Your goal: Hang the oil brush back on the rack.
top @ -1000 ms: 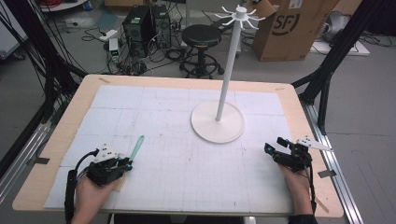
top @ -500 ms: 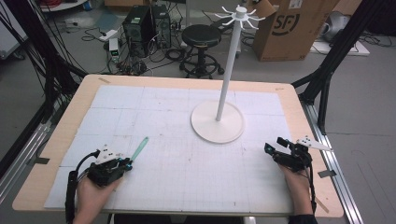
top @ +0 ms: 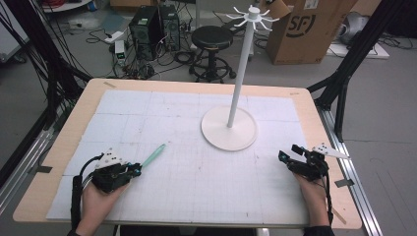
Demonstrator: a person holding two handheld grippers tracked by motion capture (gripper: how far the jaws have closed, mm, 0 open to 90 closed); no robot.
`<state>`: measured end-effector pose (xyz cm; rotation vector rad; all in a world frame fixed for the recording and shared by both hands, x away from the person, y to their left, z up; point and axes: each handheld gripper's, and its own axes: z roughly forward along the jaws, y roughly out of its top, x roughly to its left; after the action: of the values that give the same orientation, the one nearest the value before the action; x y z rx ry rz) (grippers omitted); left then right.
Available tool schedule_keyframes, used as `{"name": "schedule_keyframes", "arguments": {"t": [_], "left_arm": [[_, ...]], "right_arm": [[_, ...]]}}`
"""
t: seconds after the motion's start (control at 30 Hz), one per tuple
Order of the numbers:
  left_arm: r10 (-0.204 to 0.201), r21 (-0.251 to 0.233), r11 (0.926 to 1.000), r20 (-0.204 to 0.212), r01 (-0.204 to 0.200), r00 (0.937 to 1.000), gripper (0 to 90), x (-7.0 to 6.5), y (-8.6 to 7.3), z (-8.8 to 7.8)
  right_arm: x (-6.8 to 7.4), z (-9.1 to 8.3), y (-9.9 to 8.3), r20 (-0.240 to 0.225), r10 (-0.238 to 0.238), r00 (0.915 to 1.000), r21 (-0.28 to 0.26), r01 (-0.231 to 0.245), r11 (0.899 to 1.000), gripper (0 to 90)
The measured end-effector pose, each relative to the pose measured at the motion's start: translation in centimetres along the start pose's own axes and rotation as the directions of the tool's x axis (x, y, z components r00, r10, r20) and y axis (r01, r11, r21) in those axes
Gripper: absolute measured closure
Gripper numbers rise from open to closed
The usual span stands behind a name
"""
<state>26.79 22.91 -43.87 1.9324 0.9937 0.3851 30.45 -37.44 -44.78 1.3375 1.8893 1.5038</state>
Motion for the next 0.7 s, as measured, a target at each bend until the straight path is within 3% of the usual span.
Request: {"name": "schedule_keyframes", "arguments": {"t": [0.27, 0.7], "left_arm": [[0.012, -0.069, 0.9976, 0.051, -0.008, 0.9986, 82.1, 0.0, 2.7, -0.3], [0.062, -0.161, 0.9861, 0.124, -0.042, 0.9904, 82.2, -0.3, 9.5, -0.9]], "right_arm": [[0.0, 0.0, 0.0, 0.002, 0.002, 1.0, -0.001, -0.002, 1.0, 24.0], [-0.1, 0.0, 0.0, 0.0, -0.001, 1.0, -0.002, 0.001, 1.0, 24.1]]}}
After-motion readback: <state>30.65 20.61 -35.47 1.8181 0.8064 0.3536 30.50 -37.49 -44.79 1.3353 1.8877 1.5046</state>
